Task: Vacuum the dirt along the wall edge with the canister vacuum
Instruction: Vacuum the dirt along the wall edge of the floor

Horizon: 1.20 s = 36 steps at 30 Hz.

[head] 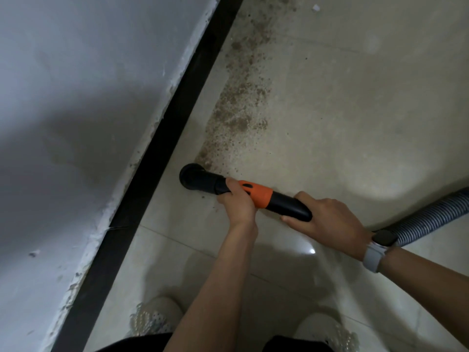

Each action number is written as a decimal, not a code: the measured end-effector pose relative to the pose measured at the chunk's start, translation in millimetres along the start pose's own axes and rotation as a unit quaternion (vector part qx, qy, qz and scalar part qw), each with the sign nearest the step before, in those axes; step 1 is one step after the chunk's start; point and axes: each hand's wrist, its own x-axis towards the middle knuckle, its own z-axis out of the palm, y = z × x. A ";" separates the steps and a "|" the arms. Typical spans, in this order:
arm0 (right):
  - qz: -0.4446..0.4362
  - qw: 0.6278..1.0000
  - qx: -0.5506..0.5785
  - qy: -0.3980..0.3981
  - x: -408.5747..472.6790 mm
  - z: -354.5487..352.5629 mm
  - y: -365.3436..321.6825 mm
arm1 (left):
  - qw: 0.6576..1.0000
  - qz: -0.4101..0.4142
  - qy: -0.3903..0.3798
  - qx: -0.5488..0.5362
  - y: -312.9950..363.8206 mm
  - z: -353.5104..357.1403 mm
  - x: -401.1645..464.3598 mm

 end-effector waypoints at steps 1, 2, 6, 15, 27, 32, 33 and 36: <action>0.006 1.000 0.002 0.005 2.6 -0.9 0.6 | 1.000 0.002 -0.005 0.004 2.5 4.3 2.5; 0.012 1.000 0.006 0.010 5.1 -2.1 1.2 | 1.000 0.004 -0.010 0.006 5.3 8.0 4.8; 0.038 0.999 0.021 0.027 13.6 -4.6 4.0 | 0.999 0.008 -0.032 0.021 14.8 21.3 13.0; 0.092 0.991 0.018 0.098 49.3 -23.1 2.4 | 0.991 0.024 -0.124 0.038 56.6 71.0 40.4; 0.158 0.972 -0.042 0.171 118.8 -43.4 12.3 | 0.978 0.030 -0.202 0.051 107.6 144.1 79.4; 0.167 0.964 -0.058 0.197 137.8 -52.8 10.9 | 0.974 0.021 -0.219 0.060 127.0 160.7 85.8; 0.166 0.965 -0.058 0.195 138.9 -54.1 10.6 | 0.974 0.019 -0.215 0.065 129.3 161.0 85.0; 0.152 0.972 -0.033 0.179 131.9 -56.6 10.3 | 0.978 0.040 -0.193 0.073 127.9 151.6 74.1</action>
